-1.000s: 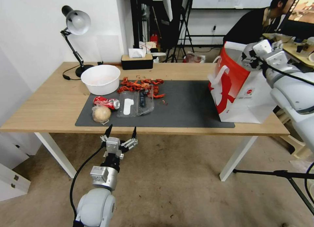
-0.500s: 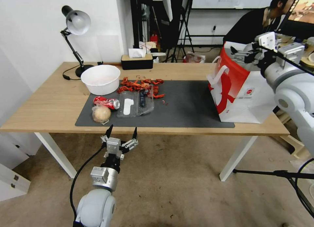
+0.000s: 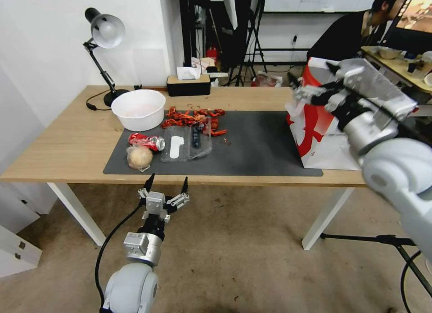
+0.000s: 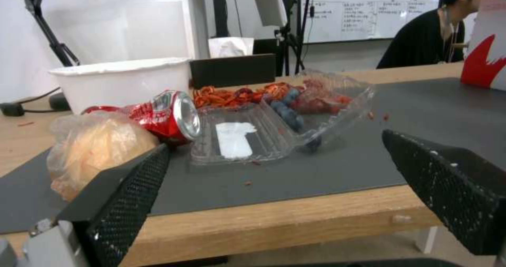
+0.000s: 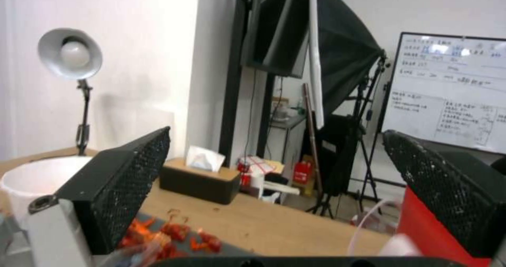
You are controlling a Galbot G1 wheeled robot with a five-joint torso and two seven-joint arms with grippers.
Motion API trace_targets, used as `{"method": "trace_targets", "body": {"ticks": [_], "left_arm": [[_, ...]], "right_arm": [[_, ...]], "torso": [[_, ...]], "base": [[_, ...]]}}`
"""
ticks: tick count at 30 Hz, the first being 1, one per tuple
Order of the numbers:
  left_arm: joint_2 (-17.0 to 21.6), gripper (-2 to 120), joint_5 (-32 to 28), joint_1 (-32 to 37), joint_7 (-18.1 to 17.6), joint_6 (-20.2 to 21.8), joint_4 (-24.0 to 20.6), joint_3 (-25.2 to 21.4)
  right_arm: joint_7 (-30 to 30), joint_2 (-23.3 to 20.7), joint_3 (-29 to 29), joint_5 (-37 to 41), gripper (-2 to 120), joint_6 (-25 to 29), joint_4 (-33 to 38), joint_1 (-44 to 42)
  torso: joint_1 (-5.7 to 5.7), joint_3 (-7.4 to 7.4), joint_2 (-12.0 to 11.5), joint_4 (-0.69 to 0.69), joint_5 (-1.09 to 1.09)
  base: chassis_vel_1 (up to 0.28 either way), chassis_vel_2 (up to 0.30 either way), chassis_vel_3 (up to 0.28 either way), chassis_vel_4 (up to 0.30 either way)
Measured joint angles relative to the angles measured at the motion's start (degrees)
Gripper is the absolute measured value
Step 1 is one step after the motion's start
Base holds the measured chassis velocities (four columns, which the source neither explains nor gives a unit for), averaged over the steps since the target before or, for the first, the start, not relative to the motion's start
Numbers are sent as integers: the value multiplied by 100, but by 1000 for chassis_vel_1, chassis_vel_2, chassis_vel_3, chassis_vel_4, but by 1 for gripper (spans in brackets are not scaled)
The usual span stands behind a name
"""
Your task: Pick up the trash from the table and place it into the takeout bag.
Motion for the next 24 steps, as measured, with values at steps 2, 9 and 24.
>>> {"method": "trace_targets", "body": {"ticks": [2,9,24], "left_arm": [[3,100,-1,5,0,-21,9,-22],[33,100,-23,2,-3,-41,32,-96],[121,100,-69,9,-14,-108,79,-174]], "right_arm": [[-19,63,30,-152,100,149,73,-241],[-58,348,207,-810,100,774,181,-1094],[149,1600,596,-2318,100,1850,164,-3075]], "torso": [[0,0,0,0,0],[0,0,0,0,0],[1,0,-1,-1,1]], "base": [[0,0,0,0],[0,0,0,0],[0,0,0,0]]}}
